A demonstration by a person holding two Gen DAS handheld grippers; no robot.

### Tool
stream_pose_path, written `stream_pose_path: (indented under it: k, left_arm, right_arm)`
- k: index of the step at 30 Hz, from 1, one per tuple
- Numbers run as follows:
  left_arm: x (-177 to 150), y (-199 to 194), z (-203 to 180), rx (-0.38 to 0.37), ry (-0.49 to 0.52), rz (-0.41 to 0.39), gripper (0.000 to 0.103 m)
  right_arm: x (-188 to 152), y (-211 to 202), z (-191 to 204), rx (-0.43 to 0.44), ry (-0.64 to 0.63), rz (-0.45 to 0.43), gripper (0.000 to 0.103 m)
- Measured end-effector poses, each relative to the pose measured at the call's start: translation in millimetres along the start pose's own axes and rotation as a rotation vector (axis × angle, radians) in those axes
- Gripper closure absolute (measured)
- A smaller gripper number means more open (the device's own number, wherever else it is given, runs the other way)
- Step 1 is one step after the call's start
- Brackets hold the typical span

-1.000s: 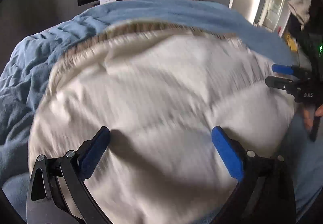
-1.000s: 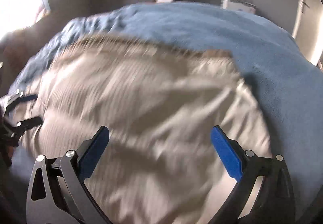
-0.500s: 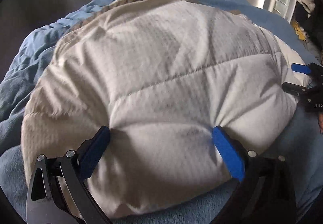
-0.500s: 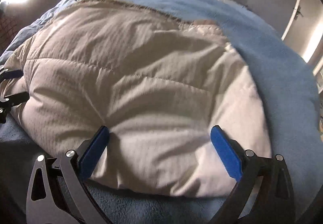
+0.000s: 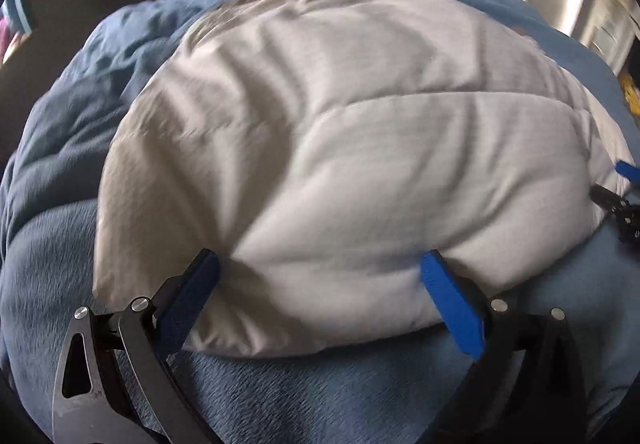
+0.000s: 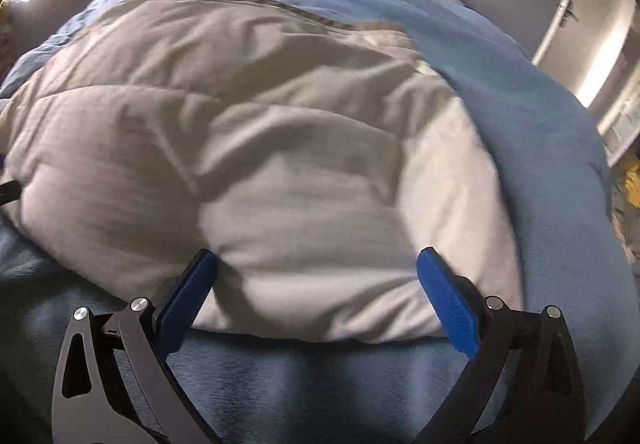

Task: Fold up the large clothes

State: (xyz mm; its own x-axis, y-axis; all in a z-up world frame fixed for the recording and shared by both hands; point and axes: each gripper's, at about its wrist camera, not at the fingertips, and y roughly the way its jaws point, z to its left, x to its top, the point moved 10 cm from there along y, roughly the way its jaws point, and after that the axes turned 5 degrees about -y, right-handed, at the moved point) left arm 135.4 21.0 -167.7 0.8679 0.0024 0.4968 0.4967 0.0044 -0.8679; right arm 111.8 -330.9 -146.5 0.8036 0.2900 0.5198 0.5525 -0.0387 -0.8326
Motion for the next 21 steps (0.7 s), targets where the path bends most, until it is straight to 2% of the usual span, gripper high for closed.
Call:
stream_pose_path:
  k: [4,7,9,11,12,15,21]
  left_arm:
    - [-2,1,19,0.011,-0.088,0.031,0.006]
    - [5,-1,31,0.008,-0.128,0.024,0.007]
    - [13,-12,32,-0.042,-0.158,-0.029,0.008]
    - [28,-29,37,-0.130,-0.203,-0.101,0.007]
    - [35,-34,42,-0.141,-0.217,-0.123,0.007]
    - [55,-40,57,-0.132,-0.220,-0.151,0.007]
    - [95,-16,85,-0.079,-0.209,-0.120,0.007]
  right_arm:
    - [-8,-5,-23,-0.022,0.090,0.014,0.009]
    - [-7,-10,-28,-0.022,0.107,0.000,0.009]
    - [-4,-19,-26,0.018,0.121,-0.032,0.009]
    - [6,-31,-30,0.085,0.151,-0.082,0.009]
    - [12,-37,-35,0.099,0.168,-0.107,0.009]
    - [30,-42,-52,0.103,0.179,-0.135,0.009]
    - [65,-15,-74,0.096,0.102,-0.076,0.009]
